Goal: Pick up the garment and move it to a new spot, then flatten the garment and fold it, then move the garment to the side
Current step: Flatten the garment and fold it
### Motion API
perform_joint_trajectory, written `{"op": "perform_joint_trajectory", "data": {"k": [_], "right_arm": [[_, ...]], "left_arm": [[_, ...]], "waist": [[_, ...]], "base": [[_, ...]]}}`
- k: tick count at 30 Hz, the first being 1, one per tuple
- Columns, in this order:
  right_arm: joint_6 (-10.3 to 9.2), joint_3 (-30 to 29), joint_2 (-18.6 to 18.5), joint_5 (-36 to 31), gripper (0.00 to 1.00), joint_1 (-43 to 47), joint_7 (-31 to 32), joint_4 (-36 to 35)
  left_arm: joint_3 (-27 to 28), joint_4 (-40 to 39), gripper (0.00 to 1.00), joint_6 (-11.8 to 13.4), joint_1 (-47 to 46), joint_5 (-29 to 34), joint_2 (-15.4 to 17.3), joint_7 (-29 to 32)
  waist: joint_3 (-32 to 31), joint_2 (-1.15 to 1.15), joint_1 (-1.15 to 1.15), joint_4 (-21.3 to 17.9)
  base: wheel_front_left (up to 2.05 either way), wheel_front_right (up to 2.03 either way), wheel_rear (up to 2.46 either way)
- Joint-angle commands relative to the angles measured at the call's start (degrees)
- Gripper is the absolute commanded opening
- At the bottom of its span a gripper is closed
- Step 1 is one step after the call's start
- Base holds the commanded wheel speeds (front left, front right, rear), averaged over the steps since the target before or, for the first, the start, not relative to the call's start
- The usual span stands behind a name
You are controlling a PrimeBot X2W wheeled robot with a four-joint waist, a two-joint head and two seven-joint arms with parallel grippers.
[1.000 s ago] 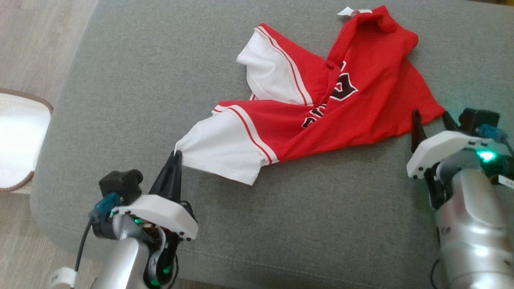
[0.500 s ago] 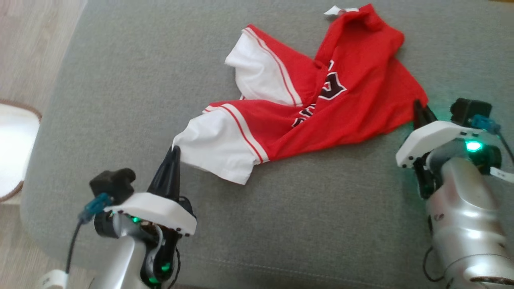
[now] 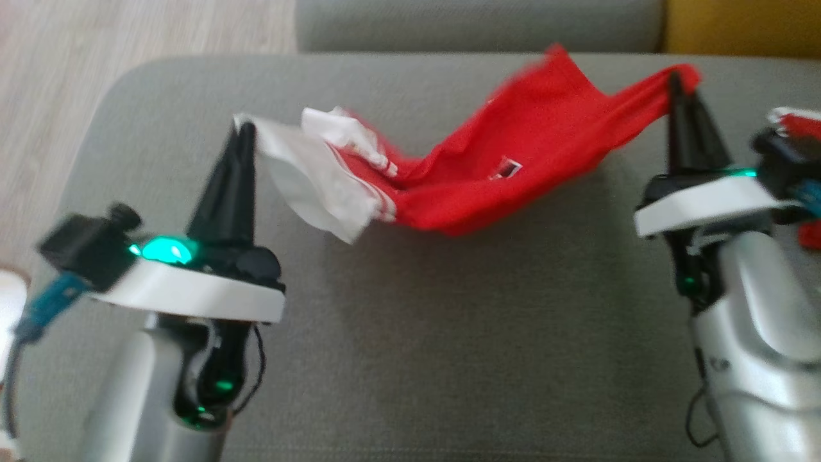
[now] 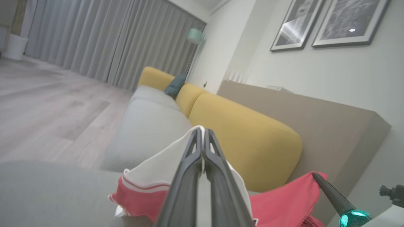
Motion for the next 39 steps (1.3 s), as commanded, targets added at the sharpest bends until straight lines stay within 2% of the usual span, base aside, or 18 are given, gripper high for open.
{"op": "perform_joint_trajectory", "data": {"k": [1,6,12,16,20,25,29,31,35,39], "right_arm": [[0.37,0.65,-0.33,0.77,0.0,0.21,0.72,-5.79],[0.37,-2.73,-1.0,0.95,0.0,6.88,5.35,-24.7],[0.37,-8.18,0.43,-0.44,0.0,12.43,10.85,-45.13],[0.37,-10.51,1.22,-1.59,0.0,14.29,14.11,-53.08],[0.37,-11.54,1.58,-3.12,0.0,14.67,16.16,-54.99],[0.37,-9.89,1.75,-2.31,0.0,11.1,17.52,-50.78],[0.37,-7.91,1.37,-2.16,0.0,2.94,17.35,-42.57],[0.37,-7.26,1.15,-2.88,0.0,-2.98,16.63,-37.01],[0.37,-6.69,1.22,-6.14,0.0,-16.7,12.65,-22.99],[0.37,-8.11,1.99,-10.76,0.0,-29.35,7.04,-8.25]], "left_arm": [[2.37,-4.17,0.0,0.17,-3.68,0.34,1.57,0.62],[3.04,-12.88,0.0,1.08,-7.31,1.53,3.46,3.56],[3.7,-21.05,0.0,1.86,-13.37,3.68,5.93,7.61],[4.02,-22.09,0.0,1.81,-18.34,4.63,7.53,10.47],[3.78,-19.88,0.0,1.46,-21.9,4.69,8.47,12.86],[2.56,-11.8,0.0,-0.28,-29.06,6.15,10.06,14.9],[0.93,-2.94,0.0,-2.21,-37.52,8.25,10.82,15.59],[-0.5,1.98,0.0,-3.47,-43.39,11.16,12.13,15.69],[-2.21,13.2,0.0,-4.55,-55.75,15.64,12.7,13.87],[-2.77,23.4,0.0,-3.86,-67.05,19.26,11.07,7.95]], "waist": [[-2.57,0.0,0.0,-1.98],[-5.0,0.0,0.0,-3.05],[-5.66,0.0,0.0,-3.74],[-5.29,0.0,0.0,-4.08],[-4.17,0.0,0.0,-4.3],[-0.09,0.0,0.0,-4.49],[4.28,0.0,0.0,-4.92],[6.71,0.0,0.0,-5.22],[10.22,0.0,0.0,-5.91],[11.91,0.0,0.0,-5.61]], "base": [[0.0,0.0,0.0],[0.0,0.0,0.0],[0.0,0.0,0.0],[0.0,0.0,0.0],[0.0,0.0,0.0],[0.0,0.0,0.0],[0.0,0.0,0.0],[0.0,0.0,0.0],[0.0,0.0,0.0],[0.0,0.0,0.0]]}}
